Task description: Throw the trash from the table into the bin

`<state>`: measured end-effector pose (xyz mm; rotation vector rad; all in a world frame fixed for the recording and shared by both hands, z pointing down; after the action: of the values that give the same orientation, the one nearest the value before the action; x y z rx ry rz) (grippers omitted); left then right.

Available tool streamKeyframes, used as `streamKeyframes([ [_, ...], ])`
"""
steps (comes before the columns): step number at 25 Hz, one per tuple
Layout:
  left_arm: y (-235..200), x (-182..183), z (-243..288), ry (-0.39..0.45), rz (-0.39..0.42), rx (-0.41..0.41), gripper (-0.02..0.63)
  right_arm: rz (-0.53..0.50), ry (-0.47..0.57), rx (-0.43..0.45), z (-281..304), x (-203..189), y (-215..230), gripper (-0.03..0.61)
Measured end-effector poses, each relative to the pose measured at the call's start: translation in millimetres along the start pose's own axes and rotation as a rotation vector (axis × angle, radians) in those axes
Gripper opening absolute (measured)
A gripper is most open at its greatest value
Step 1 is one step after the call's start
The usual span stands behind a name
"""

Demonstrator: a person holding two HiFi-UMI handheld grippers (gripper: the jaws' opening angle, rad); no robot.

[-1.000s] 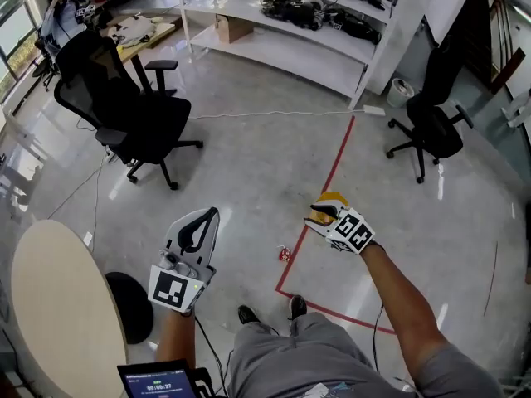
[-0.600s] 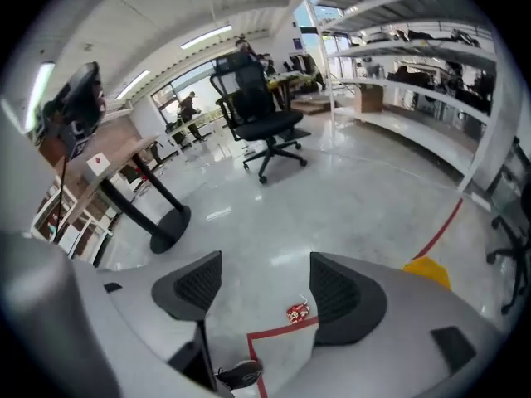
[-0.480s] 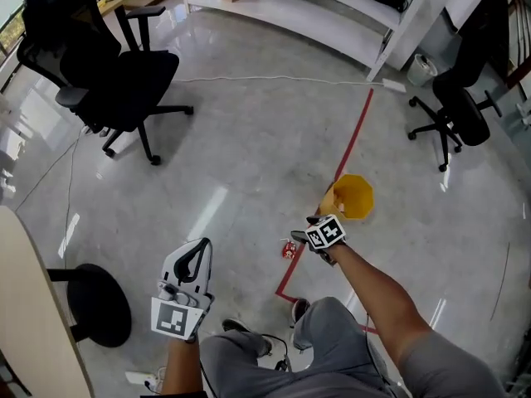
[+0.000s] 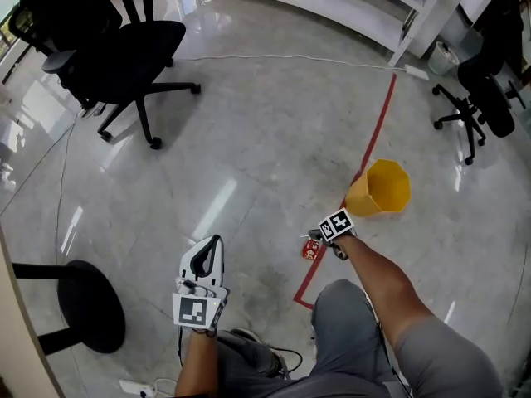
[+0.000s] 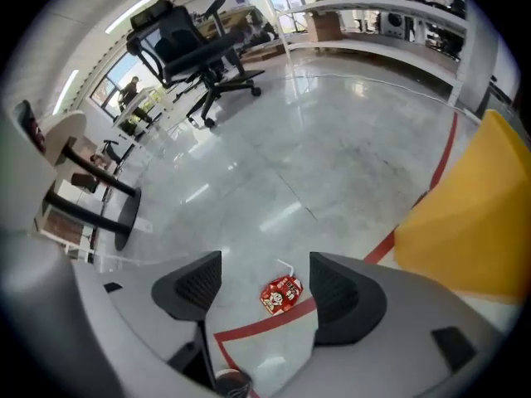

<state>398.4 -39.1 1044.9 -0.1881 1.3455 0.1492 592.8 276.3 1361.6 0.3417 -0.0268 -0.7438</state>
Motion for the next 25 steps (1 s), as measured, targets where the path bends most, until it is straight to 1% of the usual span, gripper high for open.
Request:
streamKeyframes([
  [1, 0.5, -12.6, -0.4, -0.007, -0.002, 0.009, 0.043, -0.079, -0.034, -0.012, 16.2, -3.2, 0.0, 0.314],
  [2, 0.5, -22.1, -0.3, -0.015, 0.002, 0.011, 0.043, -0.197, -0.073, -0.028, 33.1, -8.5, -2.6, 0.314],
  [3, -0.5, -27.5, 0.4, -0.017, 0.012, 0.006, 0.043, -0.341, -0.112, -0.034, 50.4, -16.0, -7.9, 0.314],
  [4, -2.3, -30.3, 1.2, -0.014, 0.026, -0.002, 0.043, -0.485, -0.141, -0.011, 68.1, -25.5, -16.5, 0.315],
  [5, -4.8, -32.7, 1.2, -0.013, 0.041, -0.009, 0.043, -0.593, -0.160, 0.034, 86.2, -36.4, -25.2, 0.364],
  [6, -7.8, -35.7, 0.6, -0.017, 0.057, -0.013, 0.043, -0.650, -0.178, 0.062, 103.3, -46.9, -28.4, 0.406],
  [7, -11.3, -39.2, -0.5, -0.026, 0.074, -0.016, 0.043, -0.660, -0.198, 0.053, 118.0, -55.3, -24.3, 0.438],
  [9, -18.2, -45.7, -3.5, -0.047, 0.099, -0.015, 0.043, -0.629, -0.220, 0.017, 144.3, -66.6, -10.6, 0.485],
  [11, -25.3, -49.5, -7.1, -0.058, 0.108, -0.002, 0.043, -0.622, -0.249, -0.002, 170.4, -76.7, 2.4, 0.497],
  [13, -30.9, -50.4, -10.9, -0.058, 0.123, 0.002, 0.043, -0.637, -0.301, -0.069, 186.5, -84.9, 17.1, 0.497],
  [14, -32.0, -50.1, -12.1, -0.050, 0.136, -0.001, 0.043, -0.646, -0.308, -0.096, 191.1, -86.4, 21.9, 0.497],
  [15, -32.3, -50.5, -12.4, -0.041, 0.153, -0.003, 0.043, -0.661, -0.290, -0.111, 196.2, -85.4, 24.1, 0.497],
  [17, -33.3, -55.2, -10.6, -0.054, 0.182, 0.004, 0.043, -0.683, -0.227, -0.134, 203.2, -83.3, 25.4, 0.495],
  [19, -35.4, -60.0, -6.6, -0.072, 0.181, 0.010, 0.043, -0.673, -0.181, -0.141, 201.1, -84.6, 27.3, 0.484],
  [20, -36.0, -61.8, -4.1, -0.077, 0.177, 0.009, 0.043, -0.667, -0.167, -0.137, 199.1, -87.1, 27.0, 0.454],
  [22, -34.9, -62.0, 2.8, -0.071, 0.177, -0.003, 0.043, -0.656, -0.122, -0.141, 193.9, -91.0, 25.1, 0.454],
  [23, -33.5, -59.6, 7.4, -0.059, 0.182, -0.012, 0.043, -0.642, -0.073, -0.151, 184.5, -88.4, 22.5, 0.454],
  [25, -31.5, -50.5, 17.0, -0.029, 0.192, -0.023, 0.043, -0.607, 0.074, -0.184, 137.8, -71.9, 9.7, 0.454],
])
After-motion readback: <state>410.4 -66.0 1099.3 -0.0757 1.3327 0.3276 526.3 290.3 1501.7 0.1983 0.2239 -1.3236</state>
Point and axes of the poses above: the fingertips, and each gripper's own axes: z forward along the fingers, y to its right, x out of its top, the point moved 8 cm from there along -z, backward along the fingers, and after that the axes turned 8 degrees about -y, right-handed, at the moved point
